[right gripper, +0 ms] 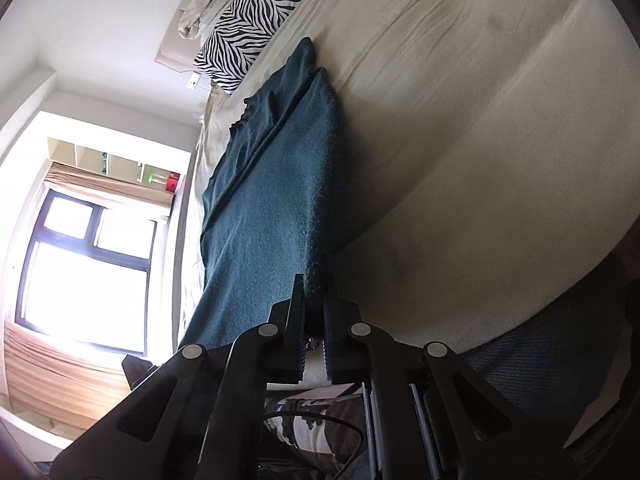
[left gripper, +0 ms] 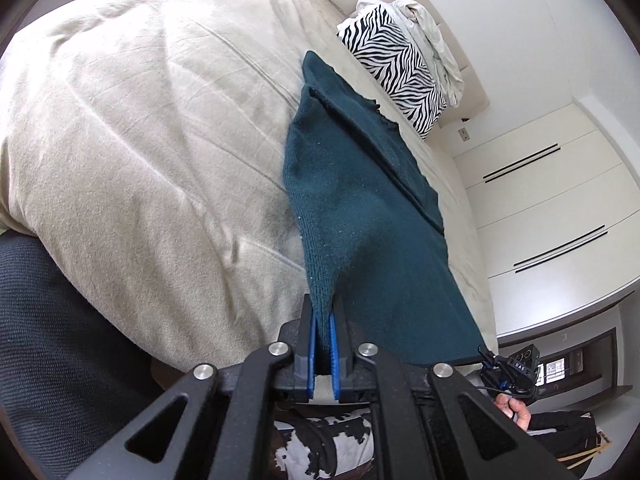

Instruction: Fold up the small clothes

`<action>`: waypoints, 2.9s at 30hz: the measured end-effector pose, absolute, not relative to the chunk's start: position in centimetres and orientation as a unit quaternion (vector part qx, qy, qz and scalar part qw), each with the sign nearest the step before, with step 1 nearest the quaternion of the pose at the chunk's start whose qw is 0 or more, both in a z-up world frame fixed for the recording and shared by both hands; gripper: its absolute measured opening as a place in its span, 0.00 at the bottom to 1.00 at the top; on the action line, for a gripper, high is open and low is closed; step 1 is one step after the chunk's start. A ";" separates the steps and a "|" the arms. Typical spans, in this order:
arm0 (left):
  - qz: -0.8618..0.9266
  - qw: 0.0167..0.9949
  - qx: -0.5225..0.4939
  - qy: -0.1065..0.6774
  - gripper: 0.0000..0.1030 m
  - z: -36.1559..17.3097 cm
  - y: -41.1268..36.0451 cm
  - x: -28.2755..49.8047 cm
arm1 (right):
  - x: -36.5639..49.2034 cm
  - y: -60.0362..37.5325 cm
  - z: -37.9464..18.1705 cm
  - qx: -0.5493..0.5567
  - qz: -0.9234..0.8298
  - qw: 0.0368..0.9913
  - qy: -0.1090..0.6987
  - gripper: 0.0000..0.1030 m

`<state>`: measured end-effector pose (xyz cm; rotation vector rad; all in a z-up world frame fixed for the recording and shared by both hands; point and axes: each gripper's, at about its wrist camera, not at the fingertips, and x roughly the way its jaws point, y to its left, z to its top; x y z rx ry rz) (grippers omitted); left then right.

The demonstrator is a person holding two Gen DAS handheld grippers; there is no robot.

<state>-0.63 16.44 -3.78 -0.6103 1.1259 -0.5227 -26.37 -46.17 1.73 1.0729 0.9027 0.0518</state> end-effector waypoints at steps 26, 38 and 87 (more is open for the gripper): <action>-0.268 0.719 -0.460 0.447 0.06 -0.8 14.5 15.9 | -8.3 -47.9 6.0 0.532 0.082 0.769 0.345 0.05; -0.230 0.721 -0.478 0.446 0.06 -2.7 11.0 30.8 | 7.6 -54.8 3.7 0.559 0.024 0.770 0.308 0.05; -0.129 0.889 -0.114 0.425 0.16 -6.3 6.6 21.6 | 2.9 -47.8 0.0 0.227 -0.118 0.864 0.433 0.33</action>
